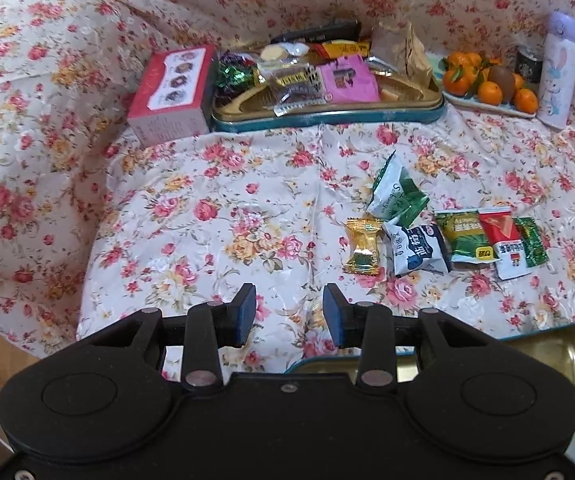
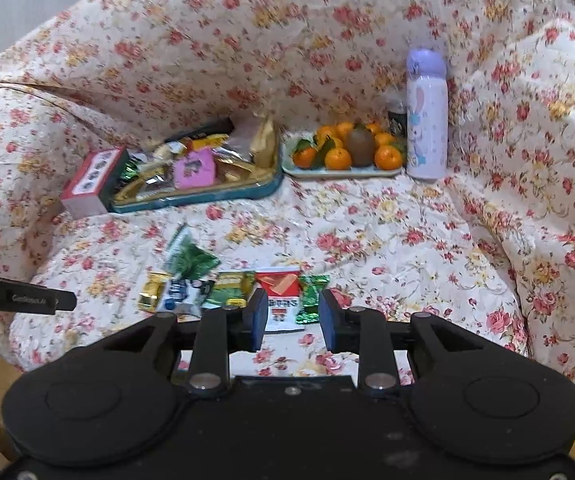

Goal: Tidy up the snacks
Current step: 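Move both open tools toward the loose snack packets on the sofa, then grasp the gold candy with left tool while right tool grasps the green candy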

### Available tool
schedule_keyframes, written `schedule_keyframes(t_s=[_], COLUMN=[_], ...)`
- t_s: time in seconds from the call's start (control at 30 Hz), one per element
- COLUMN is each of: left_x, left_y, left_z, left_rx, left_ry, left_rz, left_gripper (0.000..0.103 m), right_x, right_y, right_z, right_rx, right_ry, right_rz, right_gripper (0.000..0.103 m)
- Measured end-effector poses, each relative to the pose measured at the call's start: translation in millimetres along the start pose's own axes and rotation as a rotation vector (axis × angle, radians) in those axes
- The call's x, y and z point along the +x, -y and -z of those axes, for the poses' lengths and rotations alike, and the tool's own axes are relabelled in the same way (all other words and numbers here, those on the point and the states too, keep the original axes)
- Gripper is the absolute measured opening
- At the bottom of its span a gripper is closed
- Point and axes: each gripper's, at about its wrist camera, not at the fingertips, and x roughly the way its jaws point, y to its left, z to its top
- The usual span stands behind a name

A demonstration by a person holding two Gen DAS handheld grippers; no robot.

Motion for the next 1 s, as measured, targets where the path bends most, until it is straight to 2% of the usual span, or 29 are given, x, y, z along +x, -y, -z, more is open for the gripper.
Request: schedule_keyframes(t_s=[0.43,0.63,1.0], left_x=[55.4,71.4,79.7], left_y=[10.7,13.9,18.1], left_z=[-10.9,-16.0,-18.5], left_rx=[0.007,0.017,0.057], left_ry=[-0.092,-0.098,-0.063], left_rz=[0.038,0.085,0.169], left_gripper=[0.047,0.047,0.047], right_x=[73.6,100.7,131.5], right_y=[19.4,17.6,10.6], right_z=[3.1,-0.3,-5.5], right_rx=[0.050,0.048,0.017], right_ry=[-0.147,-0.181,-0.208], right_rz=[0.025,0.021,0.029], right_gripper=[0.034,0.035,0.038])
